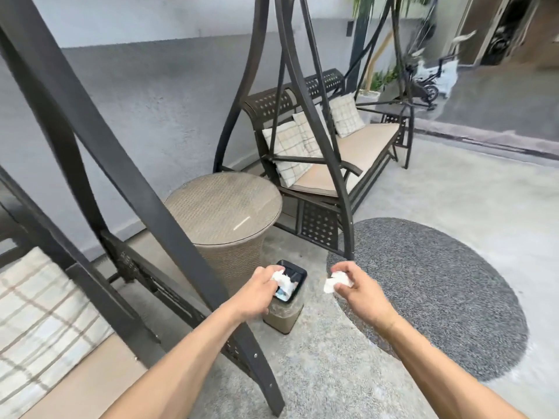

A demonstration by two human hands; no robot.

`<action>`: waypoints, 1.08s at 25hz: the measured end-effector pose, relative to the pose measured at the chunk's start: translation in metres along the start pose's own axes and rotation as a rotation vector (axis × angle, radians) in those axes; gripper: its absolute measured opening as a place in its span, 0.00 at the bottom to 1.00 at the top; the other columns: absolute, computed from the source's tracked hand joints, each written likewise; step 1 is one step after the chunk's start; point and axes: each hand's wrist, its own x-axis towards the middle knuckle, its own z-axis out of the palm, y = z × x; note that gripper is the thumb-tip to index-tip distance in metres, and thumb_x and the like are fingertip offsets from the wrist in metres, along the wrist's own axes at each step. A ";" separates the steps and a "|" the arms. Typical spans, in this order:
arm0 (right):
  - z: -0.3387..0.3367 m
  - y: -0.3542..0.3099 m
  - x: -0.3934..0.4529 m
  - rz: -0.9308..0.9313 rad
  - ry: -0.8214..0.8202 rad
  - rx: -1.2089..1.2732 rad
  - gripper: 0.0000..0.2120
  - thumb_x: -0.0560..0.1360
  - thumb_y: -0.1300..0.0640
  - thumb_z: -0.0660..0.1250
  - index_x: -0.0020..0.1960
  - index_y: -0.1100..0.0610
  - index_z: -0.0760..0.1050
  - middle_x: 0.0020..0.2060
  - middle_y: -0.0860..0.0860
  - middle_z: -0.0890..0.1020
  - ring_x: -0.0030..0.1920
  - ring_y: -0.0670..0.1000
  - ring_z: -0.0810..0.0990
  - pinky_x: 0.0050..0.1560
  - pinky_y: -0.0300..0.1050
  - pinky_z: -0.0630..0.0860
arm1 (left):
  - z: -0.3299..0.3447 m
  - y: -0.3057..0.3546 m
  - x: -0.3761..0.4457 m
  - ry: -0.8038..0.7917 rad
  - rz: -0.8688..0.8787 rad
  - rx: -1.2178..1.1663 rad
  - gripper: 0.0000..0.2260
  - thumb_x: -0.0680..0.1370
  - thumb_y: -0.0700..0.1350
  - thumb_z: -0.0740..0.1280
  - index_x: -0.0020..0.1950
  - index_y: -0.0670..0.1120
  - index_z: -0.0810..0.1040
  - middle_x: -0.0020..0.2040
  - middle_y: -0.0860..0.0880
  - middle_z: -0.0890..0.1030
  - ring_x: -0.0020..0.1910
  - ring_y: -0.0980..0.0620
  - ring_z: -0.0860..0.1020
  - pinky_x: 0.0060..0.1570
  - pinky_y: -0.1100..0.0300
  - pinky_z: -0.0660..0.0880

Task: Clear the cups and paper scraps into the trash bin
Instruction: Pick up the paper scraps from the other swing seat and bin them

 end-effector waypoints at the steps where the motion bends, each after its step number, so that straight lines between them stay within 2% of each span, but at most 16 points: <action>1: -0.002 -0.003 0.013 0.002 0.026 -0.021 0.14 0.74 0.57 0.69 0.53 0.40 0.72 0.49 0.45 0.82 0.47 0.46 0.80 0.53 0.49 0.76 | -0.004 -0.001 0.015 -0.012 0.000 0.039 0.19 0.82 0.43 0.50 0.73 0.51 0.64 0.53 0.51 0.66 0.47 0.46 0.74 0.48 0.55 0.73; 3: -0.007 -0.011 0.043 0.018 0.079 -0.046 0.13 0.72 0.54 0.72 0.52 0.42 0.74 0.48 0.42 0.83 0.47 0.44 0.81 0.54 0.50 0.76 | -0.015 -0.004 0.045 -0.031 0.020 0.097 0.18 0.83 0.44 0.50 0.73 0.51 0.64 0.57 0.50 0.66 0.47 0.46 0.74 0.49 0.56 0.70; 6: -0.012 -0.024 0.082 0.029 0.138 -0.031 0.09 0.70 0.53 0.75 0.48 0.46 0.78 0.44 0.42 0.85 0.44 0.42 0.82 0.49 0.46 0.78 | -0.034 -0.008 0.083 -0.045 0.097 0.120 0.17 0.83 0.42 0.53 0.70 0.53 0.68 0.58 0.51 0.71 0.43 0.55 0.73 0.46 0.61 0.70; 7: -0.013 -0.026 0.093 0.030 0.160 -0.043 0.09 0.70 0.53 0.75 0.47 0.46 0.78 0.44 0.41 0.85 0.43 0.41 0.82 0.46 0.44 0.77 | -0.040 -0.009 0.094 -0.022 0.117 0.104 0.16 0.83 0.42 0.56 0.68 0.55 0.71 0.56 0.53 0.74 0.42 0.58 0.75 0.43 0.65 0.70; 9: -0.017 -0.031 0.114 0.039 0.200 -0.066 0.08 0.69 0.51 0.76 0.46 0.45 0.79 0.44 0.40 0.83 0.44 0.41 0.81 0.45 0.43 0.76 | -0.053 -0.008 0.117 0.027 0.116 0.060 0.15 0.81 0.43 0.63 0.63 0.60 0.76 0.45 0.57 0.80 0.34 0.63 0.75 0.35 0.70 0.69; 11: -0.021 -0.032 0.135 0.020 0.226 -0.075 0.08 0.68 0.50 0.76 0.46 0.44 0.80 0.45 0.40 0.81 0.46 0.42 0.80 0.48 0.43 0.75 | -0.062 -0.005 0.136 0.063 0.111 0.079 0.11 0.78 0.46 0.67 0.58 0.61 0.79 0.39 0.57 0.81 0.31 0.61 0.73 0.33 0.64 0.69; 13: -0.026 -0.031 0.159 0.000 0.242 -0.088 0.09 0.68 0.50 0.76 0.47 0.46 0.81 0.47 0.42 0.77 0.48 0.43 0.77 0.50 0.43 0.73 | -0.066 -0.003 0.160 0.106 0.108 0.103 0.07 0.77 0.49 0.69 0.53 0.59 0.79 0.38 0.57 0.80 0.33 0.59 0.72 0.34 0.58 0.68; 16: -0.034 -0.026 0.203 -0.026 0.267 -0.108 0.10 0.68 0.49 0.76 0.48 0.46 0.82 0.46 0.44 0.77 0.50 0.47 0.77 0.55 0.49 0.74 | -0.069 0.002 0.198 0.183 0.132 0.145 0.02 0.78 0.52 0.67 0.49 0.58 0.77 0.37 0.58 0.78 0.36 0.57 0.73 0.35 0.57 0.66; 19: -0.039 -0.016 0.252 -0.072 0.253 -0.135 0.12 0.68 0.47 0.76 0.50 0.45 0.81 0.47 0.44 0.79 0.52 0.49 0.77 0.55 0.52 0.75 | -0.066 0.000 0.243 0.243 0.150 0.164 0.03 0.78 0.50 0.67 0.50 0.54 0.78 0.48 0.55 0.74 0.45 0.54 0.73 0.43 0.56 0.70; 21: -0.044 -0.009 0.290 -0.106 0.233 -0.167 0.12 0.68 0.45 0.75 0.50 0.43 0.81 0.47 0.43 0.80 0.51 0.48 0.76 0.53 0.50 0.75 | -0.063 0.000 0.278 0.292 0.111 0.188 0.05 0.77 0.51 0.67 0.49 0.51 0.78 0.49 0.53 0.69 0.46 0.54 0.73 0.46 0.53 0.72; 25: -0.058 0.006 0.381 -0.182 0.094 -0.199 0.09 0.68 0.47 0.73 0.49 0.43 0.80 0.45 0.43 0.79 0.46 0.46 0.78 0.51 0.48 0.75 | -0.057 0.004 0.351 0.406 0.004 0.164 0.09 0.78 0.51 0.65 0.55 0.49 0.77 0.48 0.53 0.69 0.45 0.55 0.72 0.41 0.59 0.68; 27: -0.065 0.010 0.420 -0.216 0.026 -0.241 0.09 0.69 0.47 0.72 0.49 0.42 0.79 0.44 0.43 0.78 0.44 0.45 0.77 0.50 0.48 0.75 | -0.051 0.005 0.375 0.444 -0.057 0.116 0.11 0.77 0.50 0.66 0.58 0.48 0.77 0.49 0.54 0.69 0.45 0.55 0.72 0.42 0.59 0.68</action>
